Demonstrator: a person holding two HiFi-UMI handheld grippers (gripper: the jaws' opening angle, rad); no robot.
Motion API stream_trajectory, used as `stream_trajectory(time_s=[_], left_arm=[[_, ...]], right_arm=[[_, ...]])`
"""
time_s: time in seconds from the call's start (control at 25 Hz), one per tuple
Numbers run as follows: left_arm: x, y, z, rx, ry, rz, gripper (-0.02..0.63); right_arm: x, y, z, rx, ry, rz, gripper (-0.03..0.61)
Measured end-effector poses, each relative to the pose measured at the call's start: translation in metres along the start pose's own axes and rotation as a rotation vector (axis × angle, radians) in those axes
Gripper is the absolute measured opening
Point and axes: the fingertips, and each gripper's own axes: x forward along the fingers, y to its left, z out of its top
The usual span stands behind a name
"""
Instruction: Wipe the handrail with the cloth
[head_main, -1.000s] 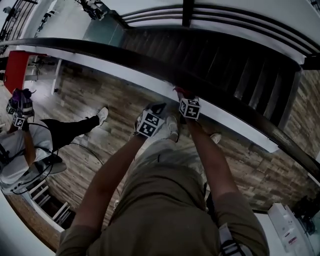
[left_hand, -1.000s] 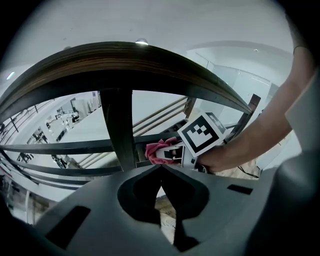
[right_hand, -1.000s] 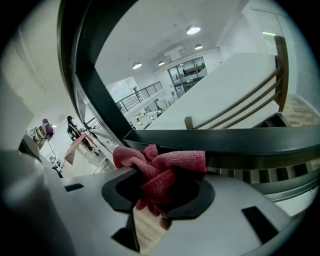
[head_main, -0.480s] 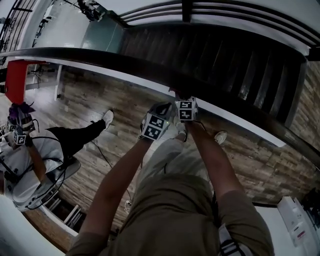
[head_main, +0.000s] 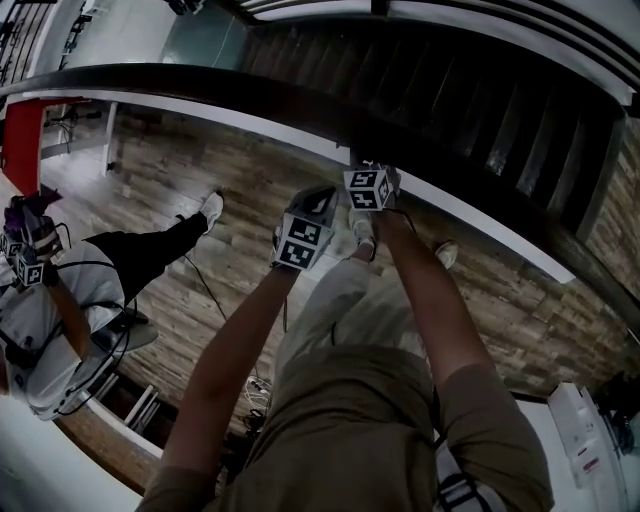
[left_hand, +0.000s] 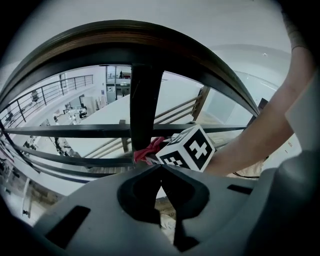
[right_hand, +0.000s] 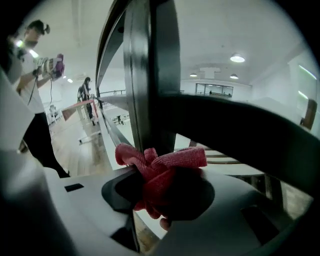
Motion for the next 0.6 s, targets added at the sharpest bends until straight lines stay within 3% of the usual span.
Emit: stream_trajectory(time_s=[0.2, 0.36, 0.6], left_arm=[[0.007, 0.001, -0.010, 0.006, -0.013, 0.007, 0.017], [0.012, -0.010, -0.024, 0.017, -0.002, 0.006, 0.017], [0.024, -0.023, -0.039, 0.016, -0.012, -0.002, 0.018]], right_arm=[[0.029, 0.001, -0.030, -0.214, 0.137, -0.006, 0.152], [0.044, 0.003, -0.055, -0.328, 0.235, 0.004, 0.152], [0.050, -0.001, -0.070, -0.320, 0.266, 0.041, 0.150]])
